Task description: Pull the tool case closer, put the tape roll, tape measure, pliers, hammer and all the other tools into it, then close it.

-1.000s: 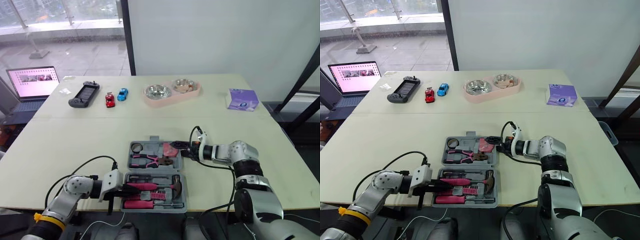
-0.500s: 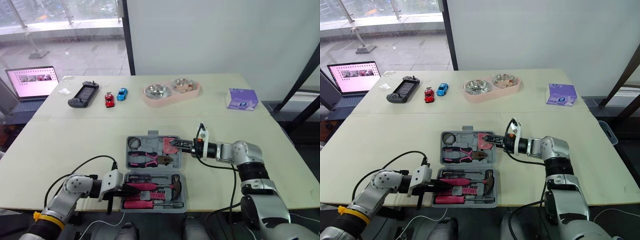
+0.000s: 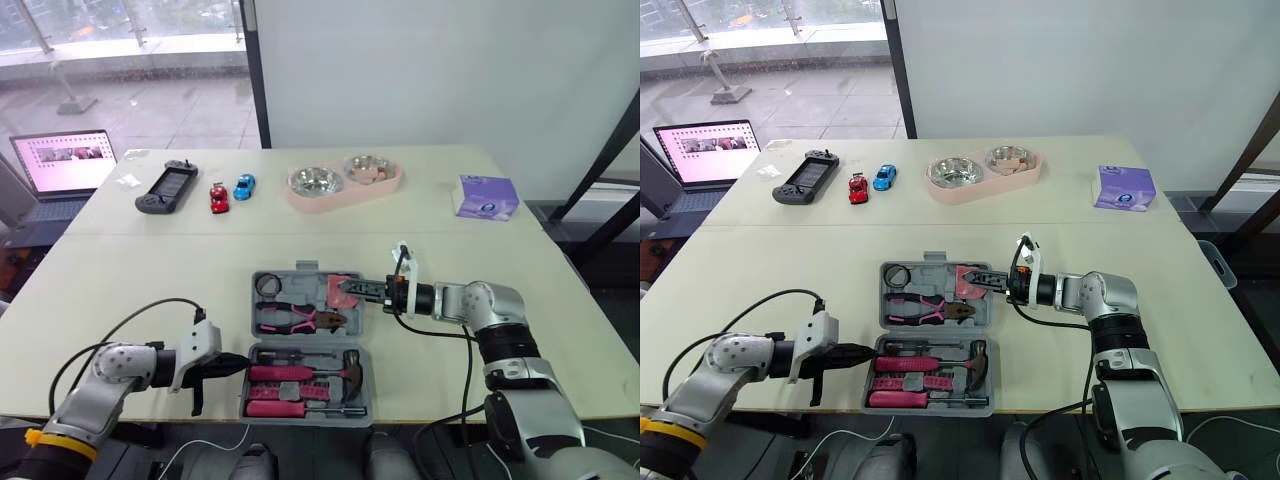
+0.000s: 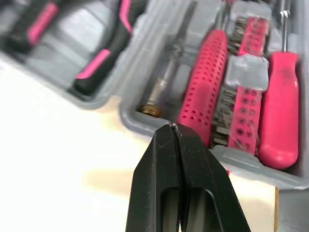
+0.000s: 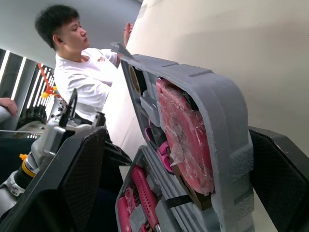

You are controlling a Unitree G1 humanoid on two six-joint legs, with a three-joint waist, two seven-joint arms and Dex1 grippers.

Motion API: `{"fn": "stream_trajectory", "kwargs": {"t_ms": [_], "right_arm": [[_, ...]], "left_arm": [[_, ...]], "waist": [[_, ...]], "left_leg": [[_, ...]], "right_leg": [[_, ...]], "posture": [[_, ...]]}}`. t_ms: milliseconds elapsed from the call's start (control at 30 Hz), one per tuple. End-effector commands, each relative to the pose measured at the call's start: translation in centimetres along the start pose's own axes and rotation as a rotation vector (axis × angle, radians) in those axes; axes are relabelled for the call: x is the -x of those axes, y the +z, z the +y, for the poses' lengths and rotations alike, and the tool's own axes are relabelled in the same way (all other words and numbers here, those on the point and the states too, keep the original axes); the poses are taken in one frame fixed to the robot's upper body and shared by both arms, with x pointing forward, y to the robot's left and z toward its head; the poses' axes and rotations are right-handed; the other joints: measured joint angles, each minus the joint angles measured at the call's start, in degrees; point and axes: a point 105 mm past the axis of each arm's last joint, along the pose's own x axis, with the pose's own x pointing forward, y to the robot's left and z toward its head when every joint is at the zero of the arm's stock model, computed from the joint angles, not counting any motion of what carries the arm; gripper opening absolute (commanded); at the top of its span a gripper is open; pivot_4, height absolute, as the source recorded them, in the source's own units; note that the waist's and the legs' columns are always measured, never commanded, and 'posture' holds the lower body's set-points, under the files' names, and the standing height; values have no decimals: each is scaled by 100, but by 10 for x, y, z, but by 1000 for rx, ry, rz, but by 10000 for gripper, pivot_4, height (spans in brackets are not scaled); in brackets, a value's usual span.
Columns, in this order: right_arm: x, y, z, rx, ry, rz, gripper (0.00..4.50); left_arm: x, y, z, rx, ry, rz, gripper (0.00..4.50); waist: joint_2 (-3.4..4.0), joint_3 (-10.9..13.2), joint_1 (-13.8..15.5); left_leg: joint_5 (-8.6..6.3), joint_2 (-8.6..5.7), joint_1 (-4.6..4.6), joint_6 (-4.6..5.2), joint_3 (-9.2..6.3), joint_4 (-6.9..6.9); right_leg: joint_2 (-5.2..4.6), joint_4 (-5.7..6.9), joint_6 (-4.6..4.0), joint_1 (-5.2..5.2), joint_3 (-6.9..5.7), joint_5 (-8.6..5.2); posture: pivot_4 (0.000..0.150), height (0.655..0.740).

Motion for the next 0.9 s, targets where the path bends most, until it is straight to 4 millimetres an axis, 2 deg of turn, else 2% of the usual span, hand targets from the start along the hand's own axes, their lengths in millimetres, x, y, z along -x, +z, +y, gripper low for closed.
{"fn": "stream_trajectory", "kwargs": {"t_ms": [33,167,267,367,500,633,767,900], "right_arm": [[-1,9,15,44,74,-16,44710],[-2,8,15,47,78,-12,44710],[-1,9,16,51,85,-8,44710],[2,8,20,66,93,8,44710],[8,4,27,99,102,47,44710],[20,-8,47,168,128,117,44710],[43,-24,96,296,215,182,44710],[74,-22,142,417,290,152,44710]], "left_arm": [[10,19,5,6,62,-58,0],[18,23,6,55,102,-87,0],[37,23,7,130,135,-124,0],[60,14,2,223,144,-126,0],[77,5,-3,266,157,-116,0],[83,2,-4,279,179,-126,0],[89,3,-3,292,216,-144,0],[95,7,-9,292,214,-130,0]], "waist": [[-5,8,-3],[-3,19,-5],[-6,23,-8],[-8,28,-14],[-6,44,21],[-7,45,66],[-8,46,135],[-12,51,151]], "left_leg": [[0,0,0,0,0,-3],[0,0,0,0,0,-10],[0,0,0,0,0,-9],[0,1,0,0,0,-10],[-1,0,-4,-1,1,-9],[-1,0,-11,-2,1,-9],[-2,0,-22,-3,1,-9],[-3,0,-37,-4,1,3]], "right_leg": [[0,0,-2,-1,0,1],[1,1,-5,-5,0,3],[1,0,11,-5,0,-7],[1,1,10,-10,0,-8],[-1,-5,9,-10,-1,-8],[-2,-10,8,-13,-1,-8],[-2,-12,8,-23,-2,-9],[-3,-17,7,-31,-3,-8]], "posture": [[1500,7400],[1500,7400],[1500,7400],[1500,7400],[1500,7400],[1500,7400],[1500,7400],[1500,7400]]}}
